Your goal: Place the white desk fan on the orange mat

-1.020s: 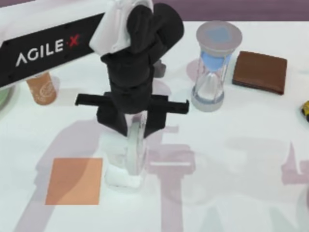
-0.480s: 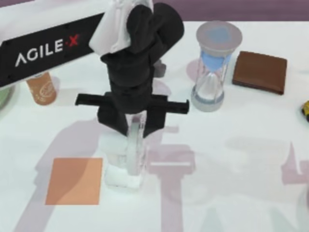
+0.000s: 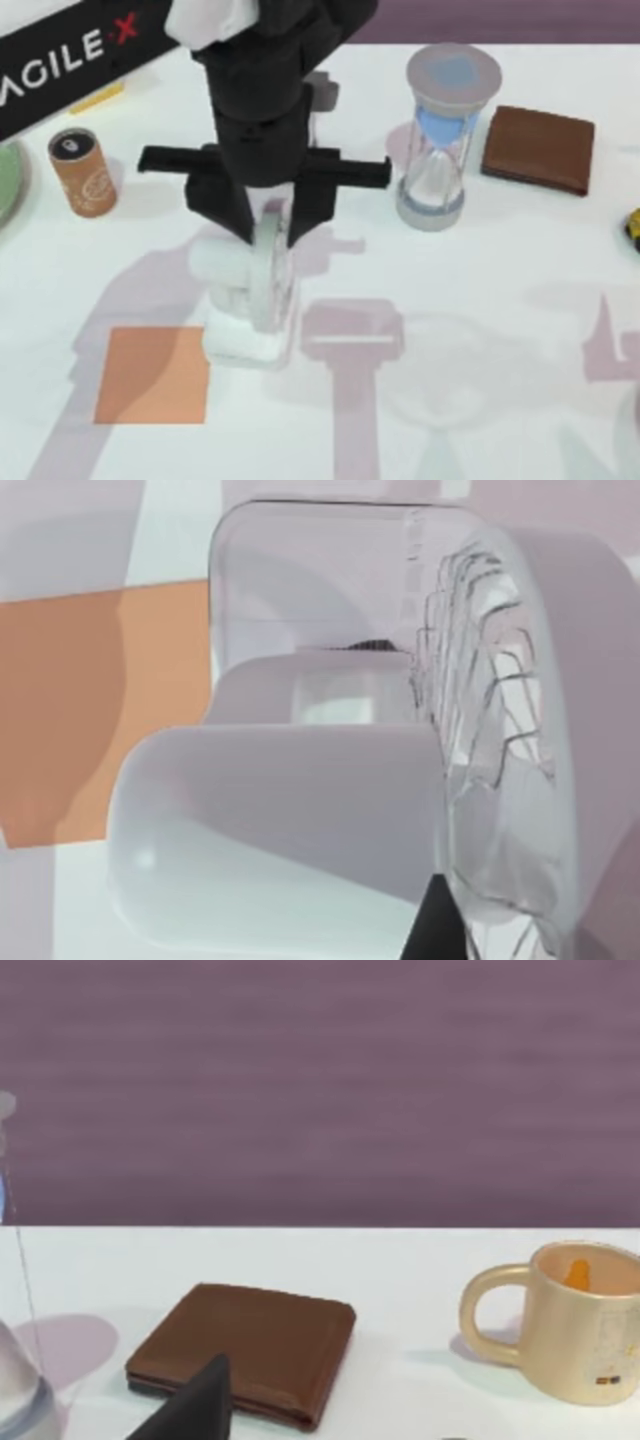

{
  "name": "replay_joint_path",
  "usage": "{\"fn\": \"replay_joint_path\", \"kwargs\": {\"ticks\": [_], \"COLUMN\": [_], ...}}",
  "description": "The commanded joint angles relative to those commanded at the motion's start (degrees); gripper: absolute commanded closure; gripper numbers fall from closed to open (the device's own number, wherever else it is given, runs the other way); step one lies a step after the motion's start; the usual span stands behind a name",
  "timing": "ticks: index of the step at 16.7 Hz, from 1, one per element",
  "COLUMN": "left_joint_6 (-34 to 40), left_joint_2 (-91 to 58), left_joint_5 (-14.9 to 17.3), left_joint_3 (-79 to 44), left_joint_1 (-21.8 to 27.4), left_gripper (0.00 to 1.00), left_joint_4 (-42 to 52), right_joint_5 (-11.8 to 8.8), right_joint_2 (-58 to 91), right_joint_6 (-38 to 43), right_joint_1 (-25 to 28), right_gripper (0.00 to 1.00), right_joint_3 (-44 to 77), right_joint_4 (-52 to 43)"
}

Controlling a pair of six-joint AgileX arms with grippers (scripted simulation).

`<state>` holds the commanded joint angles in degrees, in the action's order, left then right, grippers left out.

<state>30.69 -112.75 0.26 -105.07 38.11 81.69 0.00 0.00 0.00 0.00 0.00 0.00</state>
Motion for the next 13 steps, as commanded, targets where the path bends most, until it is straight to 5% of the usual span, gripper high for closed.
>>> {"fn": "replay_joint_path", "kwargs": {"ticks": [7,13], "left_joint_6": [-2.0,-21.73], "left_joint_2": [0.49,4.84], "left_joint_5": [-0.02,-0.07], "left_joint_3": [0.6,6.36], "left_joint_1": [0.02,-2.56], "left_gripper": [1.0,1.0], "left_joint_4": [0.2,0.01], "right_joint_5": [0.0,0.0], "right_joint_2": [0.0,0.0], "right_joint_6": [0.0,0.0], "right_joint_1": [0.0,0.0], "right_gripper": [0.0,0.0], "right_joint_3": [0.0,0.0], "right_joint_4": [0.0,0.0]}}
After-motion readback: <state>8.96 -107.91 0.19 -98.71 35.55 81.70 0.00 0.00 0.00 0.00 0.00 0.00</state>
